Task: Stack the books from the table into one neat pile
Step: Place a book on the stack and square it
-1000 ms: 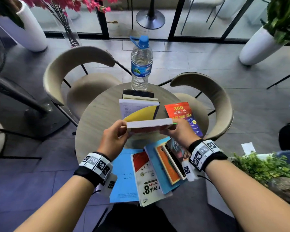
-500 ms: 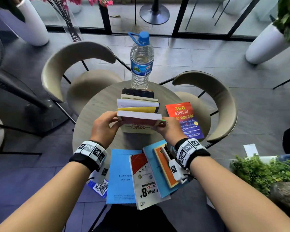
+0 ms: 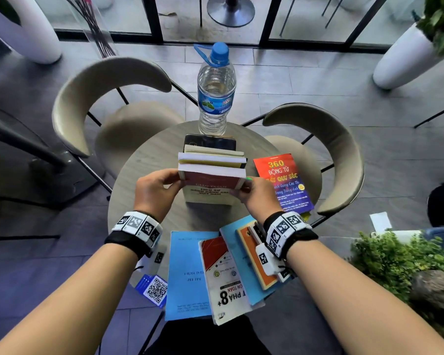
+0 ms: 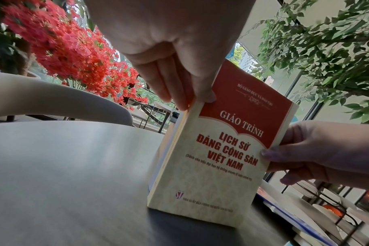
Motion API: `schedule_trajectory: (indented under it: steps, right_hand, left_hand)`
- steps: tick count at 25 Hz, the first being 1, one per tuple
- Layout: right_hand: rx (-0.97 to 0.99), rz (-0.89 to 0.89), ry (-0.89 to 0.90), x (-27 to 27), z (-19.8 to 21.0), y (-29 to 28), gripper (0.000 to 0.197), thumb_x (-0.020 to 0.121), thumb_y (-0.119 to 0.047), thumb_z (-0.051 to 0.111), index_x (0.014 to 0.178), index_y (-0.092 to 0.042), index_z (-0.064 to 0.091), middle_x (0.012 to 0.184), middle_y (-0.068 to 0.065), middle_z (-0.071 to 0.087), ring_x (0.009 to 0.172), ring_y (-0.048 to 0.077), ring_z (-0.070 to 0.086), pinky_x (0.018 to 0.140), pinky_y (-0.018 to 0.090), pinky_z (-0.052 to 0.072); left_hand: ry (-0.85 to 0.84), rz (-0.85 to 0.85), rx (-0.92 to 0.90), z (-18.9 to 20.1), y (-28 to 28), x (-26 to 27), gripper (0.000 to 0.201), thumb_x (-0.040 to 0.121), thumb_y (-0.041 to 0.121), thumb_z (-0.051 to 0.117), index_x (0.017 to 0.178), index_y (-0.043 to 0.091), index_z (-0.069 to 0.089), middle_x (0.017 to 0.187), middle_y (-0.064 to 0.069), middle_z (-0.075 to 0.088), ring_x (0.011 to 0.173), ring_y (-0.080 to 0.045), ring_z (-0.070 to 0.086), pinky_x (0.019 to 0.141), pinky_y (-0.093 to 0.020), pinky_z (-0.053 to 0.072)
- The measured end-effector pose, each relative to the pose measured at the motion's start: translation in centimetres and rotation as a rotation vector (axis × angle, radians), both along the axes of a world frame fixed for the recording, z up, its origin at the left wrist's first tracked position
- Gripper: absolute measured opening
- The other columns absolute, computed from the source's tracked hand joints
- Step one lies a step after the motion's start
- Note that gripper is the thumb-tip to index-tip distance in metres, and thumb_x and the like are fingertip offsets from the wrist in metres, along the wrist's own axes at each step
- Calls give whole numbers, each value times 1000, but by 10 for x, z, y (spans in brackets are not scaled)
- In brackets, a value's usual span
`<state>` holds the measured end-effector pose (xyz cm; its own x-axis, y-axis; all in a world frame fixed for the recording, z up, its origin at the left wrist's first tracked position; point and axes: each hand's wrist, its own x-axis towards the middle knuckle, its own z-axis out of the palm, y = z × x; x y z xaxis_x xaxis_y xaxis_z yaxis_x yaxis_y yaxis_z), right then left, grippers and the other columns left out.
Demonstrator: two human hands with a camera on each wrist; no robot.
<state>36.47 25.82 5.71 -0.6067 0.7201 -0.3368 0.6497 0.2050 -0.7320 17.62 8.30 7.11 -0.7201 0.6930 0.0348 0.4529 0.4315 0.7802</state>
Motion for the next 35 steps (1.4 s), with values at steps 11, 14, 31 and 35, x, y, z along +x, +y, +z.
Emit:
schedule_trajectory:
  steps: [11,14,31,35]
  right_hand:
    - [316,99,-181,4,1,-3,45,88,-57,67,112,-19,74,97,8,77,87,29,72,72,39,60]
    - [254,35,-123,4,2,-5,38,87,-49,73,112,-21,75,99,4,79,89,25,73,75,37,60]
    - [126,-70,-109,10,-18,-9,40,80,-56,77,107,-26,76,94,-7,78,84,11,72,76,34,61]
    - [45,-6,-238,17,-12,-1,42,79,-59,76,85,-18,78,79,-1,77,73,18,73,71,42,62]
  left_hand:
    - [33,-5,-27,-11,-3,-8,18,81,27,84,98,23,77,92,8,78,84,-6,73,82,-31,61]
    - [14,-15,-48,-13,-4,-7,19,81,30,84,95,21,76,89,8,77,82,-6,73,80,-32,61]
    - [-117,107,-215,-26,-2,5,20,81,36,82,94,24,75,81,13,73,74,-4,70,75,-30,61]
    - [-95,119,-289,-12,-7,11,28,81,47,79,96,24,74,83,13,72,73,-2,67,72,-24,57]
